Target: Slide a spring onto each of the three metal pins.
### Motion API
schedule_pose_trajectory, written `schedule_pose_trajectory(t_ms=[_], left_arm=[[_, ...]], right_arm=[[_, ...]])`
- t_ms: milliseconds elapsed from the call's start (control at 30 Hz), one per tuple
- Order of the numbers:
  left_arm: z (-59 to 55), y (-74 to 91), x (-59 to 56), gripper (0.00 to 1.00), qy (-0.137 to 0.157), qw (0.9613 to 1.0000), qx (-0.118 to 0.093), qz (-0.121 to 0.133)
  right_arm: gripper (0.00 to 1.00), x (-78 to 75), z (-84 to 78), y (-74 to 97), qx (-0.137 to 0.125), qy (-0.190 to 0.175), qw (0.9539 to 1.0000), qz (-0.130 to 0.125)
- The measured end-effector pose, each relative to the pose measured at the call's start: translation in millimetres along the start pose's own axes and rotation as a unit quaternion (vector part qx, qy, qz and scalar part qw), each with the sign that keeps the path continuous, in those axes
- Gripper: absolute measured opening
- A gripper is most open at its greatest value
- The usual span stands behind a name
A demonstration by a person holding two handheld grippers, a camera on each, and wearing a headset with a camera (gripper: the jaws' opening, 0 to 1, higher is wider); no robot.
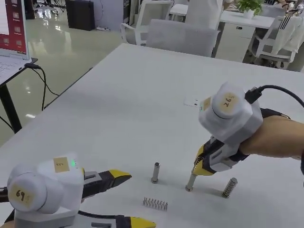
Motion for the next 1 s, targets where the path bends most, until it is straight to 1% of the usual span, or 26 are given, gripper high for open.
schedule_pose_trajectory(t_ms=[467,767,1000], left_arm=[[-1.6,-0.1,-1.4,0.57,0.002,1.0,0.003,0.001],[-2.4,-0.6,-1.0,0.57,0.003,1.0,0.003,0.002],[-3.4,-1.1,-1.1,0.56,0.004,1.0,0.004,0.001]], right_arm=[[0.08,-0.1,-7.0,-20.4,0.016,-0.002,0.9998,0.008],[0.08,-0.9,-13.5,-34.6,0.023,-0.008,0.9997,0.005],[0.08,-1.1,-17.6,-41.2,0.028,-0.01,0.9996,0.004]])
Point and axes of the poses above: the centre of the closed fingertips' face, and the gripper's own axes: y roughly backward along the fingers, x roughly to its left, z roughly out of its top, the point moved 1 cm from there along y, roughly backward along the fingers, and after that the axes turned 9 degrees about -y, right-handed, at the moved point
